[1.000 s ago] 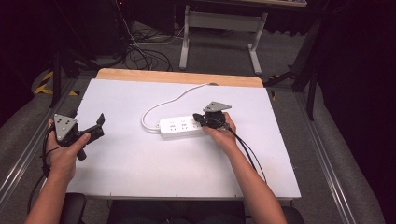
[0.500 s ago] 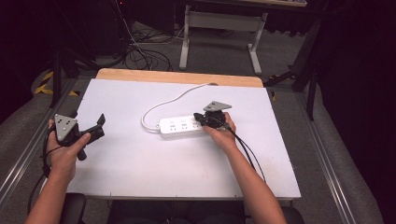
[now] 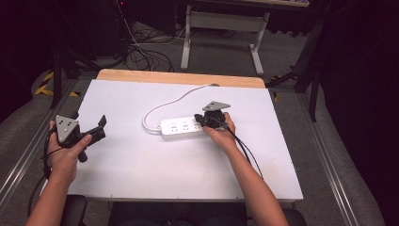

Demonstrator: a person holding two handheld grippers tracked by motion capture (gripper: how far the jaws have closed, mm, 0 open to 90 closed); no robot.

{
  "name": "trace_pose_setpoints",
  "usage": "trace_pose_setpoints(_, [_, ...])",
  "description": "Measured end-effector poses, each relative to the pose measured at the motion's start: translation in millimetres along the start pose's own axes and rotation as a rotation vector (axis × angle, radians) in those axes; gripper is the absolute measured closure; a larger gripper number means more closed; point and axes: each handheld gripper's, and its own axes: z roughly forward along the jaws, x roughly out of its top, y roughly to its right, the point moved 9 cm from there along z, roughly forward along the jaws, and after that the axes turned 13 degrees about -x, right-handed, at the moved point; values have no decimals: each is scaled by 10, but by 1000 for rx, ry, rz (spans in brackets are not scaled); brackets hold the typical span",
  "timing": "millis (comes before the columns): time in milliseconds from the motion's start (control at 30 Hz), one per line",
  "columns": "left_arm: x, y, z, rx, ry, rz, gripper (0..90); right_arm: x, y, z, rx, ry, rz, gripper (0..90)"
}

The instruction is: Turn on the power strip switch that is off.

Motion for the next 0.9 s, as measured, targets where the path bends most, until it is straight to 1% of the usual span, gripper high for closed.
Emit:
trace_pose_setpoints(67, [-1,6,4,-2,-2,-2,82,12,-10,5,-18,-23,-19,900])
trace_pose_setpoints(167, [0,8,2,0,-1,-1,82,39,-51,36,-53,-41,-55,900])
trace_pose_setpoints(233, [0,-1,-8,0,1,-2,82,50,-82,51,-54,-58,-59,900])
trace_pose_setpoints(333, [-4,-21,-19,5,4,-10,82,61,-100,48,-80,-83,-91,900])
trace_pose_setpoints(367, [-4,-25,-27,6,6,-12,82,62,-104,48,-86,-84,-95,900])
trace_pose_setpoints(433, [-3,-32,-43,8,7,-14,82,60,-100,48,-83,-77,-88,900])
trace_pose_setpoints(567, [-8,-40,-53,9,7,-17,82,60,-97,48,-79,-76,-92,900])
trace_pose_setpoints(700, [-10,-35,-50,10,3,-15,82,60,-100,47,-79,-74,-98,900])
trace_pose_setpoints(900, [-10,-22,-57,10,3,-7,82,55,-100,46,-80,-64,-92,900])
